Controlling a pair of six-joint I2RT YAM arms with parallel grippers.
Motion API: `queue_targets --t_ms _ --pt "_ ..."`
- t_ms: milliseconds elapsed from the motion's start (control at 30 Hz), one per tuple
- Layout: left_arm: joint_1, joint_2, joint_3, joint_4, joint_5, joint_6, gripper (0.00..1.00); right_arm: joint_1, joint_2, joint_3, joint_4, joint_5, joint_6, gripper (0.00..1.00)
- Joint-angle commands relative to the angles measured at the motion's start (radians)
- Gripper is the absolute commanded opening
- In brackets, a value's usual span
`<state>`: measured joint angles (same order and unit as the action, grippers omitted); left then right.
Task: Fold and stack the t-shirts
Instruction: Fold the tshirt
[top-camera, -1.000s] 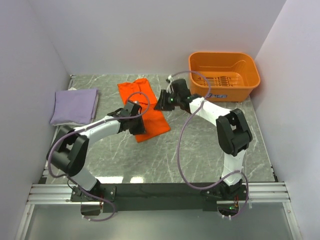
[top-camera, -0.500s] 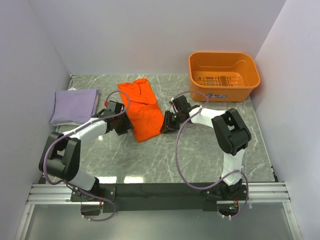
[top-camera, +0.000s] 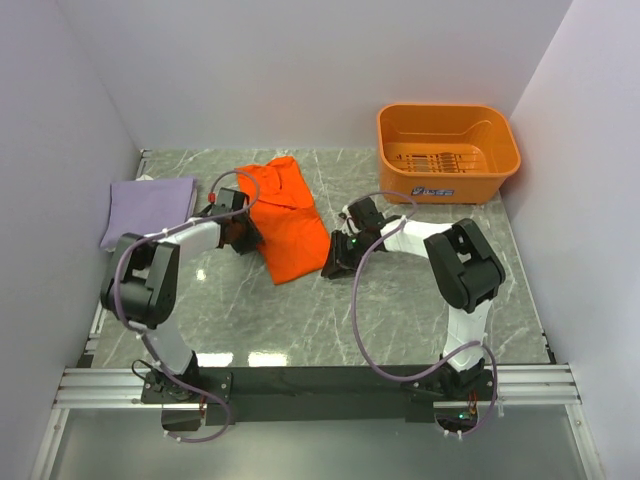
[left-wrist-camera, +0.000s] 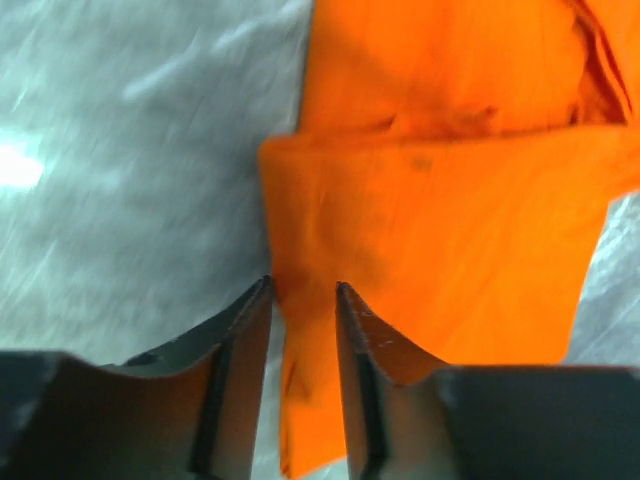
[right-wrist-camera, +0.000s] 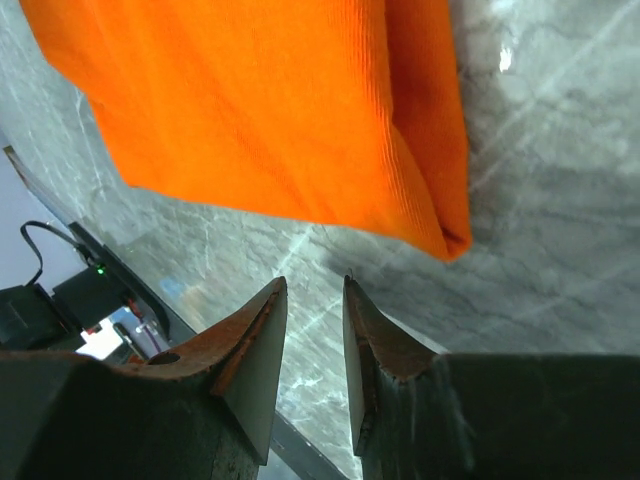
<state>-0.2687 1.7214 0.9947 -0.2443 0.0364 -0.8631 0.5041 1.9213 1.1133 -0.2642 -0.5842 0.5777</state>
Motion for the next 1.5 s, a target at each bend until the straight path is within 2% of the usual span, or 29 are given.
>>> queue_targets --t_ms 0,167,333,433,500,767,900,1167,1467 --pt "0.006 0.047 0.068 0.048 -0.013 0.001 0.35 0.002 -0.070 -0.013 -0.001 0.029 -0.024 0.36" --pt "0.010 0.089 0.119 0.056 -0.033 0.044 0.22 0.002 -0.077 -0.010 0.002 0.035 -0.033 0.36" --pt "0.010 0.055 0.117 0.094 -0.070 0.102 0.18 0.002 -0.090 -0.006 0.005 0.050 -0.042 0.37" --pt "0.011 0.064 0.110 0.112 -0.050 0.122 0.21 -0.001 -0.090 0.006 0.013 0.050 -0.045 0.36" --pt "0.010 0.076 0.113 0.091 -0.046 0.113 0.25 -0.001 -0.090 0.026 0.020 0.049 -0.047 0.36" --pt "0.010 -0.006 0.113 0.027 -0.107 0.107 0.56 -0.032 -0.042 0.143 0.152 0.034 0.001 0.37" --pt "-0.001 -0.089 0.099 -0.018 -0.125 0.099 0.58 -0.045 0.020 0.224 0.229 0.038 0.033 0.36" --pt "-0.058 -0.189 -0.013 -0.052 -0.061 0.072 0.52 -0.058 0.181 0.365 0.394 0.118 0.080 0.36" --pt "-0.083 -0.289 -0.154 -0.056 -0.024 0.018 0.53 -0.068 0.384 0.542 0.418 0.207 0.105 0.36"
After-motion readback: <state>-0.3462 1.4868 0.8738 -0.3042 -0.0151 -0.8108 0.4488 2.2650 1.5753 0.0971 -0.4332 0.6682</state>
